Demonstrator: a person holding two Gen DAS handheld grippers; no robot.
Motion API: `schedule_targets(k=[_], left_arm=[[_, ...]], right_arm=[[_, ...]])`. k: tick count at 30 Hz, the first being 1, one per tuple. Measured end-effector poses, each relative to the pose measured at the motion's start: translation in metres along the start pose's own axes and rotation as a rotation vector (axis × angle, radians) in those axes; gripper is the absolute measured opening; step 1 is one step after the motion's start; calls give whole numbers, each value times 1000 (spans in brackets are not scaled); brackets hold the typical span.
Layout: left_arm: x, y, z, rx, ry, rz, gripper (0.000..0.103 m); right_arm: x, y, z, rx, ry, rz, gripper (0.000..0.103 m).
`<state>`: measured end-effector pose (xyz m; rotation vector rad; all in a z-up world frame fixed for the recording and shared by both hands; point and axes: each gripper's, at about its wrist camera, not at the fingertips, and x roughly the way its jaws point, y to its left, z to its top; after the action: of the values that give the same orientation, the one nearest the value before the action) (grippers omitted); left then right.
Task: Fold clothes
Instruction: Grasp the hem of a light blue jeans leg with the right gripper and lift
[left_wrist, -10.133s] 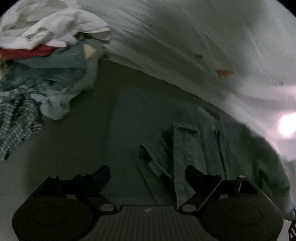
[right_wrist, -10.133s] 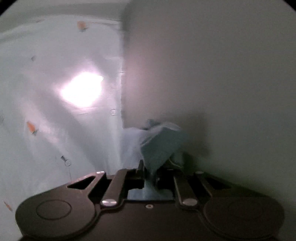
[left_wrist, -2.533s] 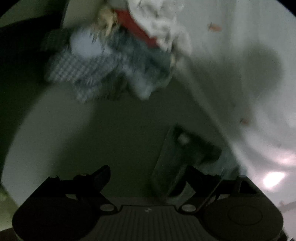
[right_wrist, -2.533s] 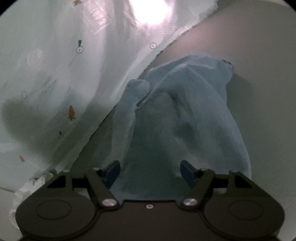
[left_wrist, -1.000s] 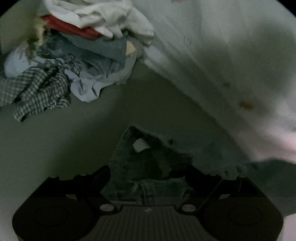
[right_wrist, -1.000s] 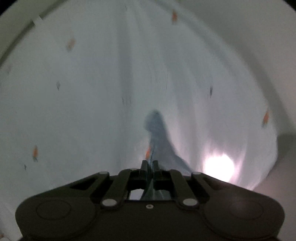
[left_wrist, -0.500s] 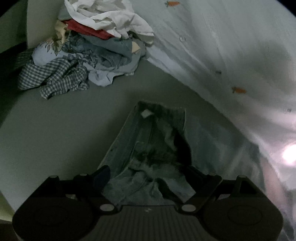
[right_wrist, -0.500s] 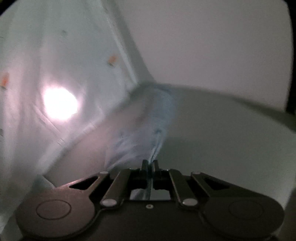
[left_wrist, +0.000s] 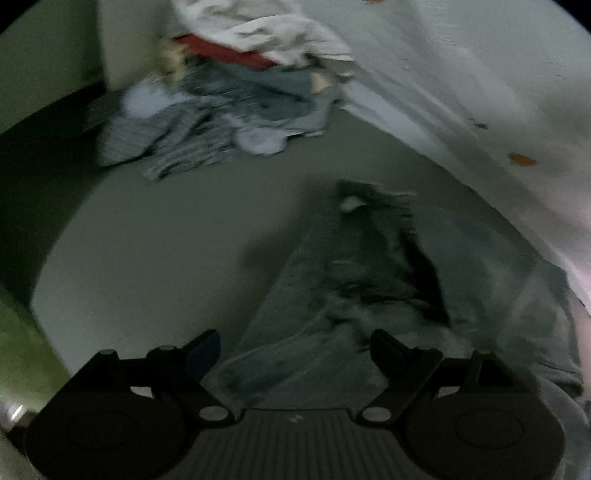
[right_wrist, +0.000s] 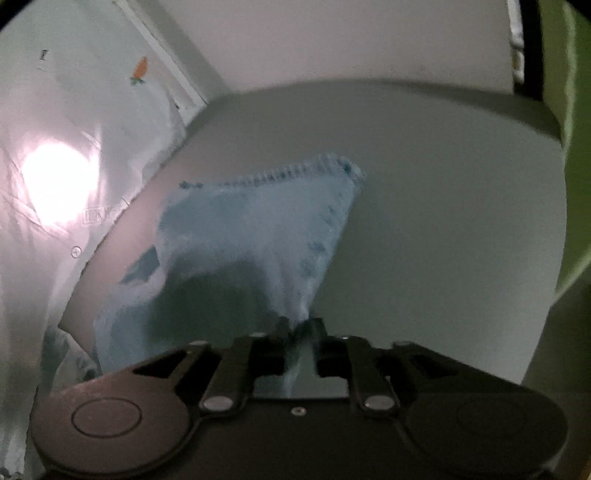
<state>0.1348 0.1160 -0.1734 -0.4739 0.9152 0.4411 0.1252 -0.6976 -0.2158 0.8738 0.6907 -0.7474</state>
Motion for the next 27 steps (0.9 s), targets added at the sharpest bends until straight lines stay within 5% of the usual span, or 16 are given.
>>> schedule_targets(k=[4,10,13,18,20,23,27], left_arm=[[-2,41,-12,-155,16,-55,88],[10,77,-32,-447,76,-329,89],[20,67,-34,-455,93,-393,89],[32,43,-33,-354,117,-333,86],[34,37,-32,-342,127,-331,65],[35,35,-27,-344,131,-328,47],[27,32,-19,-364,93,-308,23]], right_arm=[[4,-13,-13,112,13,46,39],[8,-20,-30,281,26,112,48],[14,-16,-33,324,27,135,50],[27,-12,-30,340,27,126,52],[29,-9,-28,329,23,125,52],[30,1,-23,272,17,126,41],[22,11,-20,217,3,139,10]])
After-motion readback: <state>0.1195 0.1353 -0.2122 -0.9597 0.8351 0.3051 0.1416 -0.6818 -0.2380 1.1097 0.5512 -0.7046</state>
